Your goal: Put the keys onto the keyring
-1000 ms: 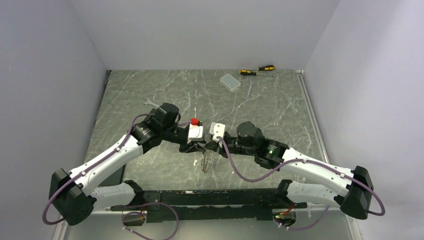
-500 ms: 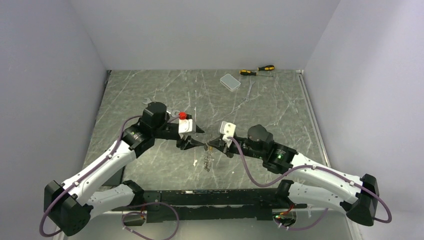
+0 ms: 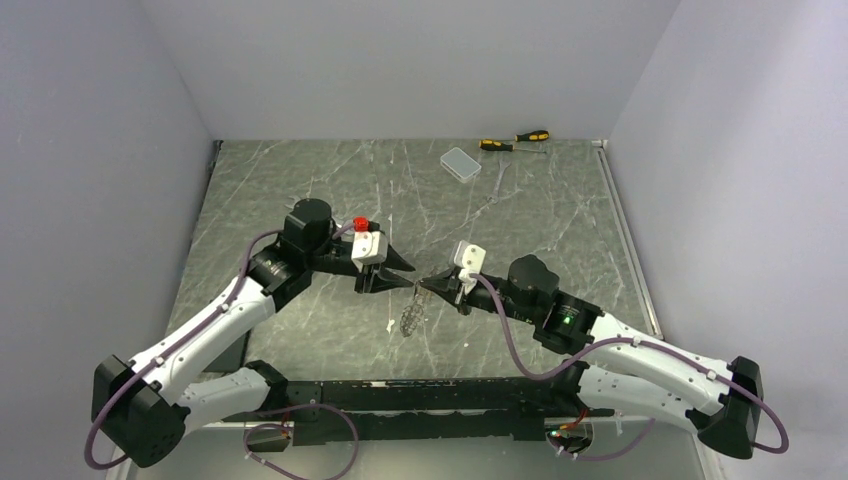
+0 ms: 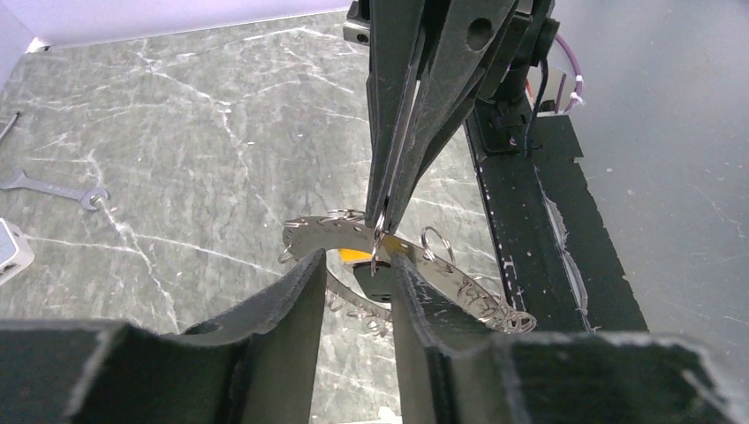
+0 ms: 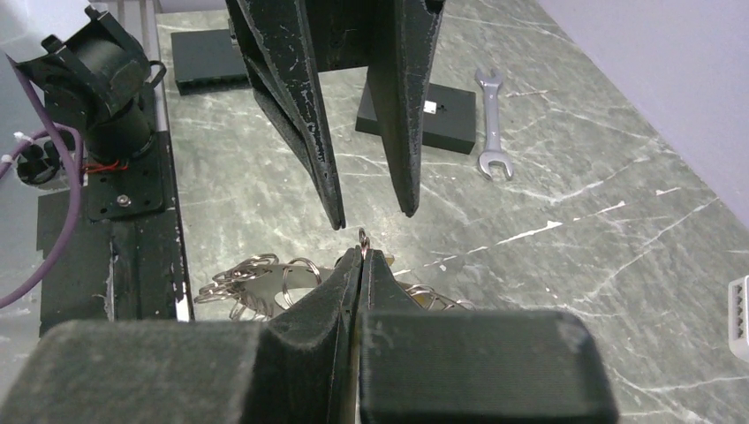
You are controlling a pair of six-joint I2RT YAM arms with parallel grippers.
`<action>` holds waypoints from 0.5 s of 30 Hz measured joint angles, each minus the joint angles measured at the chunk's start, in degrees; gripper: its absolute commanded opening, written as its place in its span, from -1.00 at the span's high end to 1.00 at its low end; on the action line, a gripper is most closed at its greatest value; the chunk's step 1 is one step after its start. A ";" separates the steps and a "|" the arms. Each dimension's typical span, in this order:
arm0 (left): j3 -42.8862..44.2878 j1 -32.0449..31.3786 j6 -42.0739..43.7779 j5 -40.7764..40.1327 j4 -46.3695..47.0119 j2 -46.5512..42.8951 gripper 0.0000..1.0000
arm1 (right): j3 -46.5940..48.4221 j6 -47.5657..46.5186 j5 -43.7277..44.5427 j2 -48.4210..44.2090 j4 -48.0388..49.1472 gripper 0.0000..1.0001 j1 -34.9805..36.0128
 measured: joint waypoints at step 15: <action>0.00 -0.02 -0.33 2.25 -0.31 2.21 0.82 | -0.57 0.79 0.57 0.02 2.14 1.00 0.00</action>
